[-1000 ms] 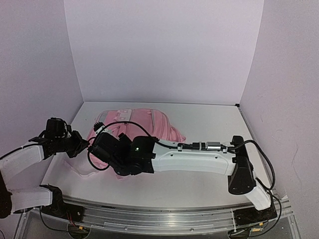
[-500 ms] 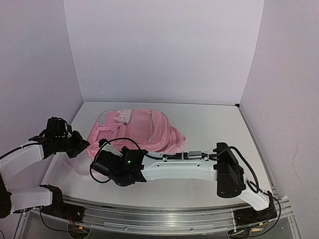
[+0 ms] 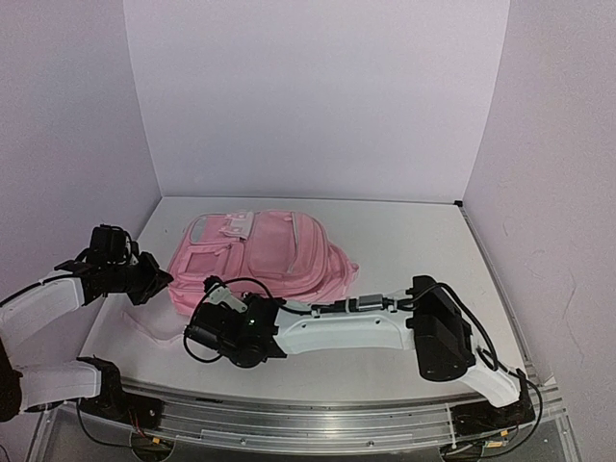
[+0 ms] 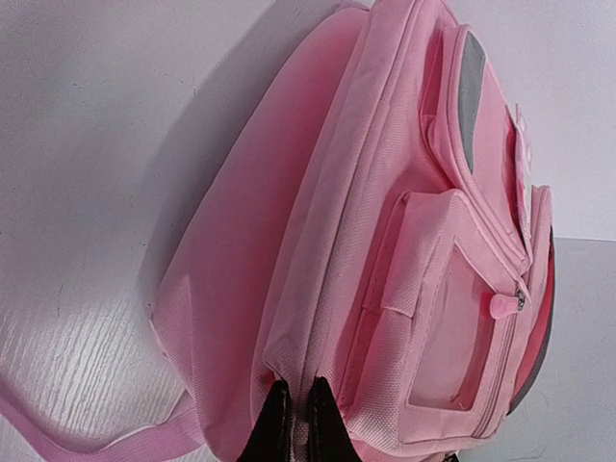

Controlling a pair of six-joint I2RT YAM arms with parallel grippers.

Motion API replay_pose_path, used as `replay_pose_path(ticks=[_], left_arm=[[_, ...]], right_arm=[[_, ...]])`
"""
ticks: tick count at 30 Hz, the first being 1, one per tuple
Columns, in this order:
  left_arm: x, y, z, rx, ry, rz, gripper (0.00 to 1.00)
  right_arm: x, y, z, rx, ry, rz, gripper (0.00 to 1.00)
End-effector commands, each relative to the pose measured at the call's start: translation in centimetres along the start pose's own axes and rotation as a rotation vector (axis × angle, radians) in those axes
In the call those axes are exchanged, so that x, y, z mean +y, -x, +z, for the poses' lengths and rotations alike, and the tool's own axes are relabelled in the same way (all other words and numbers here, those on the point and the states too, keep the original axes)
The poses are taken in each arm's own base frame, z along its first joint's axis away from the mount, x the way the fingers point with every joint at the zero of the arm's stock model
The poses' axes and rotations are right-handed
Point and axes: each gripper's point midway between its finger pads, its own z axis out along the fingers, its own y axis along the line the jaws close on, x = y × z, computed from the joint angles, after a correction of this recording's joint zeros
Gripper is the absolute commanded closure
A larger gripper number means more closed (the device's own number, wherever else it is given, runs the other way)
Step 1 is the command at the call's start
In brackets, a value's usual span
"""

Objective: Pack the student bag
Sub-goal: Zip the student bag at the center of the board.

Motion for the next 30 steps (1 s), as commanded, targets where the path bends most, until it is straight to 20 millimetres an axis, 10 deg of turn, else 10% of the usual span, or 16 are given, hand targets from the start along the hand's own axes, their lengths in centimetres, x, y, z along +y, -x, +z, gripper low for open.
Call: replay_pose_path(ticks=[1,30], left_arm=[[-2.0,0.5,-0.9,0.000,-0.045,0.043,1.00],[-3.4,-0.7,-2.2,0.014,-0.153,0.033,1.00]], right_arm=[[-3.3,1.3,-1.1,0.019,0.079,0.190,0.68],[-3.3,2.4,-1.9,0.092,0.341,0.436,0.60]])
